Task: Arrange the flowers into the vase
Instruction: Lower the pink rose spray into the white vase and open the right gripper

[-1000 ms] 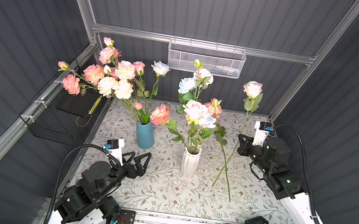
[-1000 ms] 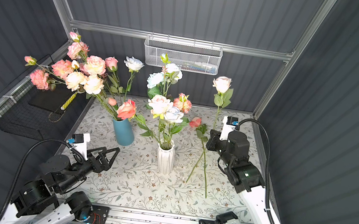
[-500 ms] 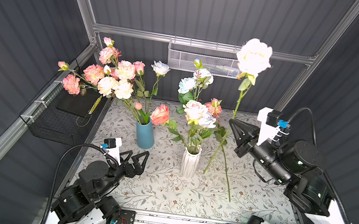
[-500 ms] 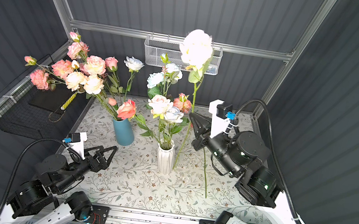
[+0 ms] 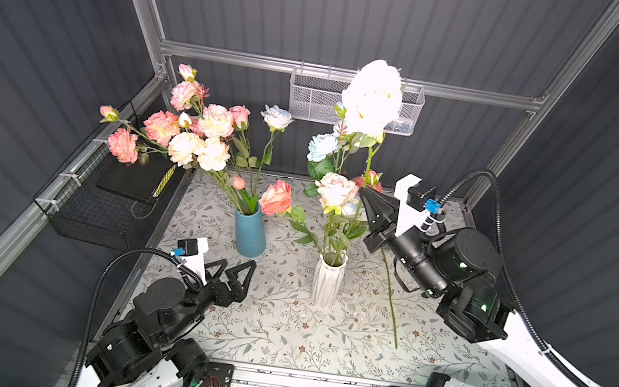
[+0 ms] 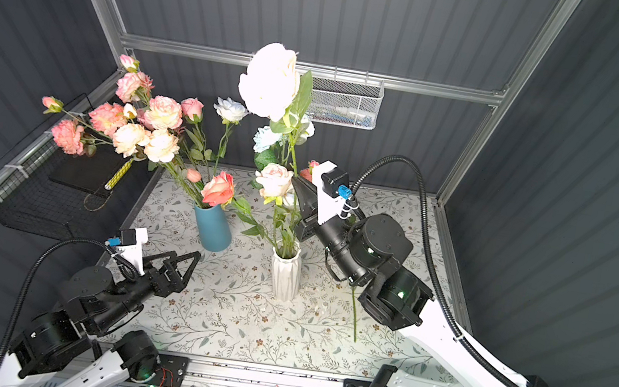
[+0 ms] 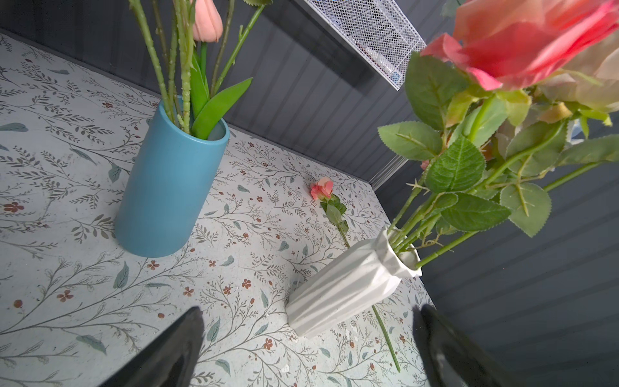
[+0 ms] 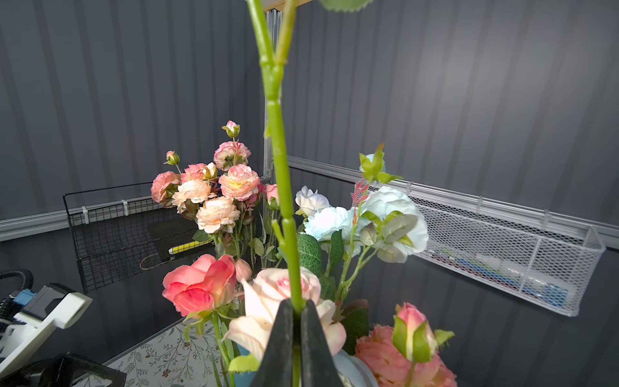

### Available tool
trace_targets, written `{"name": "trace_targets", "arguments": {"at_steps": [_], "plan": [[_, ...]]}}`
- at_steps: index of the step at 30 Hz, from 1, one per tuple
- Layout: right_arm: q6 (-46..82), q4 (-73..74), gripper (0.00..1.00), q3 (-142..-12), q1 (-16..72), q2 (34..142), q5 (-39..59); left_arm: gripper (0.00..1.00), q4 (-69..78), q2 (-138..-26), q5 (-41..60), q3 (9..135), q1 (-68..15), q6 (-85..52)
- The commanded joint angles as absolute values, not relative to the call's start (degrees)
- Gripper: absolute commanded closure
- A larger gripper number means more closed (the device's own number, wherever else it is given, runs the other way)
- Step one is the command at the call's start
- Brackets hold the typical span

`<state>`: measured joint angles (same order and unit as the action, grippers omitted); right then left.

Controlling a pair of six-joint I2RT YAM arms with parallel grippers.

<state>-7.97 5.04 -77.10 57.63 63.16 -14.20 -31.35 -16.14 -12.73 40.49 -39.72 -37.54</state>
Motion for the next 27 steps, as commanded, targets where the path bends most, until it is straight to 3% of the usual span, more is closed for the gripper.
{"name": "trace_targets", "arguments": {"at_steps": [1,14,17,25,27], "plan": [[-10.79,10.91,1.0,-76.51,58.01,62.93,-15.81,0.0,-31.99,-16.0,-13.59,42.2,-39.9,-36.25],[-2.9,8.83,1.0,-62.98,58.45,61.23,-17.53,0.0,-31.49,-15.99,-12.78,41.92,-39.9,-36.3],[1.44,7.64,0.94,-58.56,58.45,60.43,-19.0,0.0,-31.4,-16.01,-12.52,41.83,-39.9,-36.51],[11.44,2.76,0.52,-49.91,58.45,56.96,-18.17,0.0,-31.03,-16.22,-11.96,41.62,-39.9,-36.52],[12.65,2.75,0.45,-47.1,58.49,54.06,-17.73,0.0,-31.07,-16.17,-11.89,41.62,-39.9,-36.54]]}}
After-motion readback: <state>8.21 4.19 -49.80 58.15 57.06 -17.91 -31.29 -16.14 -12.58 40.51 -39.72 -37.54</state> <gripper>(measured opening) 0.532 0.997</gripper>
